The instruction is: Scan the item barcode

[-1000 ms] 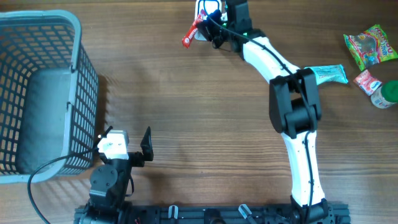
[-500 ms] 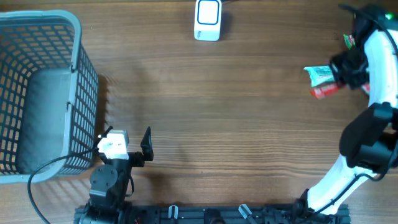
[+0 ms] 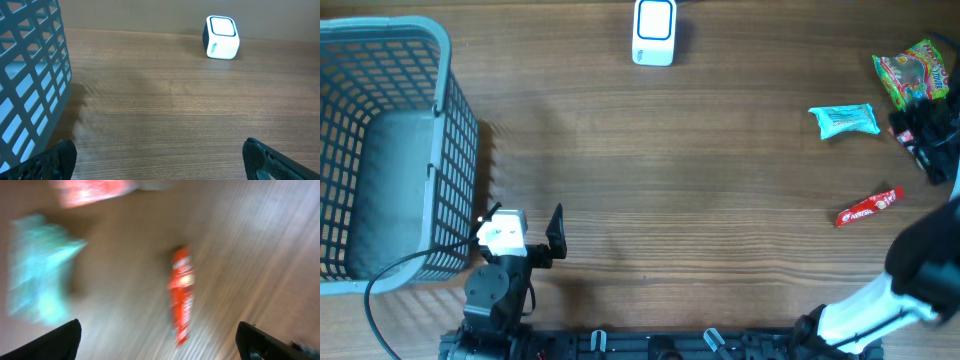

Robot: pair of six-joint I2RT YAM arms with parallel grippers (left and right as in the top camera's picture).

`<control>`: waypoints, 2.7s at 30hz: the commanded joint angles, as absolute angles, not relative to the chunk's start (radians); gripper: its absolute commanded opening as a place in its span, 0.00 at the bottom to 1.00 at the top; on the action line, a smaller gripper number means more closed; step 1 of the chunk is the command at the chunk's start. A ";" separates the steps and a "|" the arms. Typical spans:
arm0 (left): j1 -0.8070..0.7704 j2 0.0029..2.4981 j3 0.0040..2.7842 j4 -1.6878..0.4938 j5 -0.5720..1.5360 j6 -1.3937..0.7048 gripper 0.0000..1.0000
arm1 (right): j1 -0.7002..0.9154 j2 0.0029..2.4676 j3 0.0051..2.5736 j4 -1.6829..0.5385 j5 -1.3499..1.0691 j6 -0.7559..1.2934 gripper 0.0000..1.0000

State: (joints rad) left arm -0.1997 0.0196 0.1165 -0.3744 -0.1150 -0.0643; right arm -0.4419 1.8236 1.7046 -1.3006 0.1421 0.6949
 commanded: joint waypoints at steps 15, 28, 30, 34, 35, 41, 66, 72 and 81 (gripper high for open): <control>-0.194 0.014 0.114 -0.372 -0.128 -0.049 1.00 | -0.193 0.763 1.734 -1.304 0.020 0.552 1.00; -0.194 0.014 0.114 -0.372 -0.128 -0.049 1.00 | -0.189 0.152 0.746 -0.160 -0.177 0.419 1.00; -0.194 0.014 0.114 -0.372 -0.128 -0.049 1.00 | -0.159 0.089 0.607 -0.016 -0.182 0.371 1.00; -0.194 0.014 0.114 -0.372 -0.128 -0.049 1.00 | -0.065 0.022 0.398 0.133 -0.178 0.221 1.00; -0.194 0.014 0.114 -0.372 -0.128 -0.049 1.00 | -0.050 0.016 0.370 0.136 -0.178 0.188 1.00; -0.194 0.014 0.114 -0.372 -0.128 -0.049 1.00 | 0.041 0.004 0.211 0.260 -0.125 0.030 1.00; -0.194 0.014 0.114 -0.372 -0.128 -0.049 1.00 | 0.055 0.004 0.006 0.003 -0.031 0.133 1.00; -0.194 0.014 0.114 -0.372 -0.143 -0.022 1.00 | 0.055 0.004 0.006 0.003 -0.031 0.133 1.00; -0.118 0.006 0.006 -0.070 -0.051 -0.004 1.00 | 0.055 0.004 0.006 0.003 -0.031 0.133 1.00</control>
State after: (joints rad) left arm -0.1528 0.0151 0.0143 -0.0757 -0.0765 -0.0193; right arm 0.0509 0.0128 0.0059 -0.0006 -0.0360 0.1158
